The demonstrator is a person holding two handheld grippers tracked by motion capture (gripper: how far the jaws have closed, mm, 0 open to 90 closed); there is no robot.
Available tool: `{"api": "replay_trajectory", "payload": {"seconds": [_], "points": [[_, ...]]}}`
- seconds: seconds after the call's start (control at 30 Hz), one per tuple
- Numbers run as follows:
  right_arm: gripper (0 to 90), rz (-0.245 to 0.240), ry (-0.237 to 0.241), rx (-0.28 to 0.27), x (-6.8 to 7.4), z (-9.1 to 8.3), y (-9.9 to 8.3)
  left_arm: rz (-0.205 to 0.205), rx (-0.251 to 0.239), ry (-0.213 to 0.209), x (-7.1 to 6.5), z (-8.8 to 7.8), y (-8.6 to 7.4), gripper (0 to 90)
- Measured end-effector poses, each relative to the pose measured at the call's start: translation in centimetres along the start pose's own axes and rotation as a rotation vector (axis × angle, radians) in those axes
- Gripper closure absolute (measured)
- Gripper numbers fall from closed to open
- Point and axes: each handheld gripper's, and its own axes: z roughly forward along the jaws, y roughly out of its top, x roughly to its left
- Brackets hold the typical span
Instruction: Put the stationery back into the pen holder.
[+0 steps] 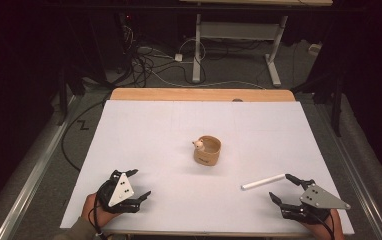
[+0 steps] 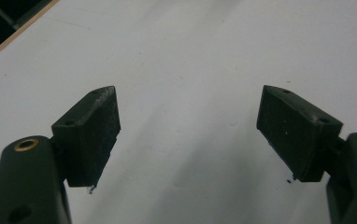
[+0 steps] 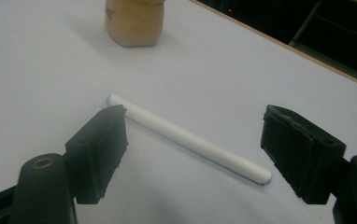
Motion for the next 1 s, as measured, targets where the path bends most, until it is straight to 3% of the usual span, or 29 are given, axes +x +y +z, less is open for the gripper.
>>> {"api": "replay_trajectory", "payload": {"seconds": [0.17, 0.5, 0.53, 0.77, 0.87, 0.97, 1.0], "points": [[25.5, -0.034, 0.022, 0.077, -0.2, 0.4, 0.6, 0.0, 0.002, -0.003, -0.1, 0.0, 0.0, 20.9], [24.5, -0.121, 0.135, 0.217, -0.6, 2.3, 1.6, 0.002, 0.013, -0.006, -0.2, 0.2, 0.1, 20.9], [23.8, -0.172, 0.173, 0.264, -0.7, 3.0, 2.3, 0.005, 0.015, -0.005, -0.3, 0.3, 0.1, 20.9], [35.5, -0.329, 0.318, 0.387, -1.2, 5.5, 4.7, 0.004, 0.017, -0.008, -0.3, 0.3, 0.1, 20.9], [40.8, -0.385, 0.369, 0.461, -1.3, 6.8, 5.7, 0.003, 0.016, -0.009, -0.2, 0.2, 0.1, 20.9], [44.3, -0.476, 0.407, 0.537, -1.3, 8.0, 6.5, 0.006, 0.021, -0.005, -0.2, 0.3, 0.1, 20.9], [46.5, -0.478, 0.417, 0.559, -1.3, 8.3, 6.8, 0.006, 0.023, -0.004, -0.3, 0.3, 0.1, 20.9]]}}
